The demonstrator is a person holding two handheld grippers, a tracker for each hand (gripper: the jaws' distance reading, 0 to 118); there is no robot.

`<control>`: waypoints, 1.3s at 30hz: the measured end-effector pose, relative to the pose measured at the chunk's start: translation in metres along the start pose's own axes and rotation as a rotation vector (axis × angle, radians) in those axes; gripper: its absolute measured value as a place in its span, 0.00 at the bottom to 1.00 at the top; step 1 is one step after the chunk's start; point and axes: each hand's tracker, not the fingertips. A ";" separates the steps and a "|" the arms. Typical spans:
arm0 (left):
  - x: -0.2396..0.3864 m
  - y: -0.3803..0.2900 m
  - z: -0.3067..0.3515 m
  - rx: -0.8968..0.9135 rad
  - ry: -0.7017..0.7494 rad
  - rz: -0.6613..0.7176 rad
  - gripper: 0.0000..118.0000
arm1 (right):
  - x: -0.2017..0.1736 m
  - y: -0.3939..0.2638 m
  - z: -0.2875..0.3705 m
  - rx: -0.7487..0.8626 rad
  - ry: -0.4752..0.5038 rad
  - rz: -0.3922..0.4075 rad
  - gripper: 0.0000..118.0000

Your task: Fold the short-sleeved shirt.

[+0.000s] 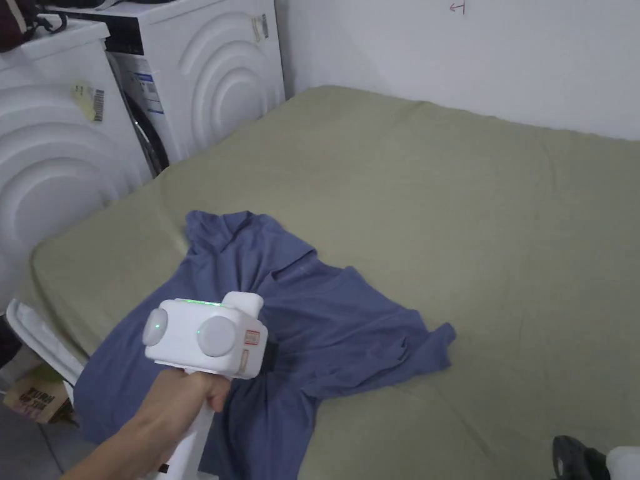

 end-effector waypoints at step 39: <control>0.600 0.005 0.072 0.097 -0.842 -0.522 0.02 | 0.198 -0.068 0.145 0.023 -0.488 -0.296 0.00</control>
